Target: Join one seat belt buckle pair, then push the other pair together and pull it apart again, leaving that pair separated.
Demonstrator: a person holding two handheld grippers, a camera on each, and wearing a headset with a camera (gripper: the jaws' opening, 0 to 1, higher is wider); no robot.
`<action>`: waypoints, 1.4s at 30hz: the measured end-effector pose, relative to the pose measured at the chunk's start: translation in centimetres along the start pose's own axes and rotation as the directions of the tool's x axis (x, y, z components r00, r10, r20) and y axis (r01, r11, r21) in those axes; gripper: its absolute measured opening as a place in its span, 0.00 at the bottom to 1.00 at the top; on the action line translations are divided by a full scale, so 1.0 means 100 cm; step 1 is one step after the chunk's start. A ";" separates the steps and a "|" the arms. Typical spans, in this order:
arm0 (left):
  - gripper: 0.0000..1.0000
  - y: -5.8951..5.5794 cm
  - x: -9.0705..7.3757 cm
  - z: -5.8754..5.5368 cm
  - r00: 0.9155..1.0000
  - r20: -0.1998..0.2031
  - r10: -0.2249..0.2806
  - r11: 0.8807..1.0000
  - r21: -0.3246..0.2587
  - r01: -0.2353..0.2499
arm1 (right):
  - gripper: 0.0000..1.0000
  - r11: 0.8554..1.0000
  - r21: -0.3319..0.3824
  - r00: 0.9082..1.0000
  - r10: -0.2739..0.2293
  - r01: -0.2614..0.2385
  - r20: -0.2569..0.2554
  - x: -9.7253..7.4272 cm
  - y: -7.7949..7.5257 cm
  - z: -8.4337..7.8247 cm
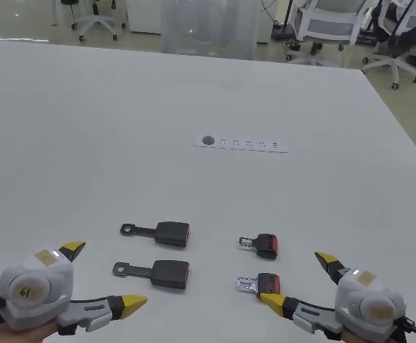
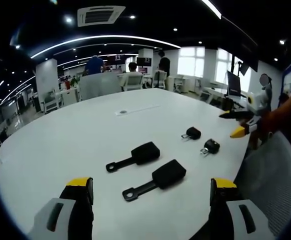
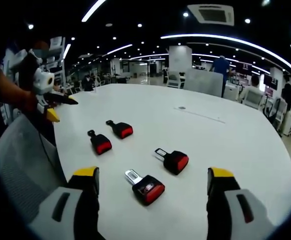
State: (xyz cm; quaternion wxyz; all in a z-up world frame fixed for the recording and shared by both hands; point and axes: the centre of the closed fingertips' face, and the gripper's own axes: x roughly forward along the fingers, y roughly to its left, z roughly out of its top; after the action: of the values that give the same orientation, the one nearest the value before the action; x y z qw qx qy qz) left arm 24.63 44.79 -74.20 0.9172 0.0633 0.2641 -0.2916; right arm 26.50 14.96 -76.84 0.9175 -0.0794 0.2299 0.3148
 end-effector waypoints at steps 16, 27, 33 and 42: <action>0.99 -0.004 0.004 -0.001 1.000 -0.010 -0.015 1.000 -0.001 0.015 | 0.91 0.999 -0.030 1.000 0.020 -0.020 -0.025 -0.004 -0.004 -0.004; 0.99 -0.009 0.011 0.002 0.999 -0.023 -0.039 0.999 0.014 0.040 | 0.90 0.999 -0.030 0.999 0.037 -0.038 -0.034 -0.003 -0.004 -0.007; 0.99 -0.013 0.016 -0.002 0.997 -0.043 -0.061 0.997 0.036 0.063 | 0.90 0.998 -0.028 0.998 0.056 -0.057 -0.042 -0.002 -0.004 -0.009; 0.98 -0.017 0.026 -0.007 0.993 -0.071 -0.097 0.993 0.066 0.102 | 0.87 0.993 -0.049 0.990 0.104 -0.109 -0.092 0.001 0.001 -0.018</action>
State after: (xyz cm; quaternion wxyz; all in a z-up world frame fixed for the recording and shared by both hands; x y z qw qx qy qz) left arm 25.15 42.26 -76.08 0.8893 0.0918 0.2875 -0.3436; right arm 25.88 14.55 -78.52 0.8857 -0.1055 0.2660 0.3656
